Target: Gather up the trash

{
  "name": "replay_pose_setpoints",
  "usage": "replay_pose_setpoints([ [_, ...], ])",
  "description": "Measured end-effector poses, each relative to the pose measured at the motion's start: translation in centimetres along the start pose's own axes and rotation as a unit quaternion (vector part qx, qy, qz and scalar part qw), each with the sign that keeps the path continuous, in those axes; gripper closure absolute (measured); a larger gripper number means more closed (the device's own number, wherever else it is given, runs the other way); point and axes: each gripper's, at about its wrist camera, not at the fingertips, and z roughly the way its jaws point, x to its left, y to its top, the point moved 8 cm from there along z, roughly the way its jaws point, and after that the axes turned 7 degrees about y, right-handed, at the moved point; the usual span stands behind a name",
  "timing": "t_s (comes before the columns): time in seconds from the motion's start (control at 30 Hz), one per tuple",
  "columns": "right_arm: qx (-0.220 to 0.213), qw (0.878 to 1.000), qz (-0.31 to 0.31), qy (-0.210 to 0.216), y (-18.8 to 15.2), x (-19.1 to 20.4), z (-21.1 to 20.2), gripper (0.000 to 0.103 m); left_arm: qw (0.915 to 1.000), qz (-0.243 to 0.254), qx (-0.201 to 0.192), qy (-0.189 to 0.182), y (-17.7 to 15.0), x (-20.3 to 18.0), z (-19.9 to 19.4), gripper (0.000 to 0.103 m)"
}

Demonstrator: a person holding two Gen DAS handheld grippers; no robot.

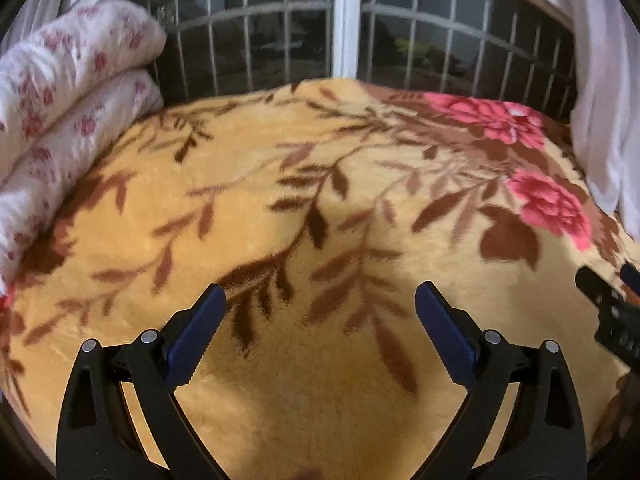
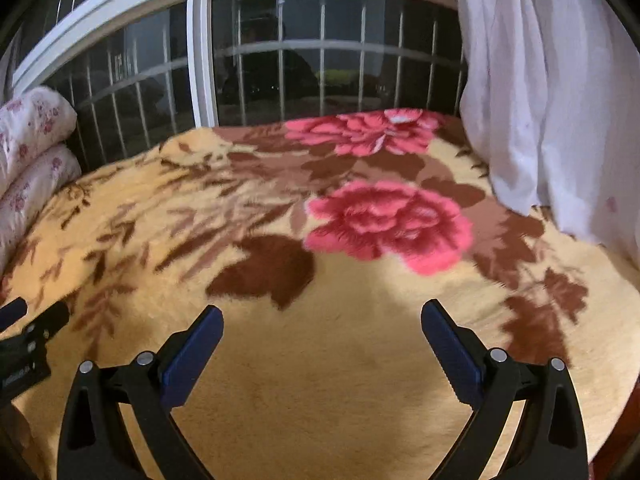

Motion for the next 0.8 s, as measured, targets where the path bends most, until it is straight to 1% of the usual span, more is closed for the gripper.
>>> replay_pose_setpoints([
  [0.03, 0.014, 1.0, 0.001, -0.006, -0.4, -0.1, 0.7, 0.005, 0.9999, -0.003, 0.011, 0.0, -0.3, 0.0, 0.6, 0.01],
  [0.1, 0.027, 1.0, 0.004, -0.013, -0.9, -0.2, 1.4, 0.005, 0.9996, -0.007, 0.026, -0.002, -0.6, 0.0, 1.3, 0.01],
  [0.23, 0.049, 0.999, 0.015, -0.001, -1.8, -0.3, 2.4, 0.005, 0.9994, 0.007, 0.033, 0.003, -1.3, -0.5, 1.7, 0.01],
  [0.4, 0.052, 0.997, 0.052, 0.015, -2.2, -1.3, 2.5, 0.005, 0.9987, 0.037, 0.031, 0.019, -1.8, -1.3, 1.7, 0.01],
  [0.47, 0.055, 0.997, 0.057, 0.017, -2.3, -1.4, 2.7, 0.005, 0.9984, 0.043, 0.029, 0.021, -1.9, -1.5, 1.7, 0.01],
  [0.8, 0.056, 0.997, 0.056, 0.017, -2.3, -1.4, 2.8, 0.005, 0.9984, 0.033, 0.046, 0.01, -2.2, -1.2, 2.2, 0.01],
])
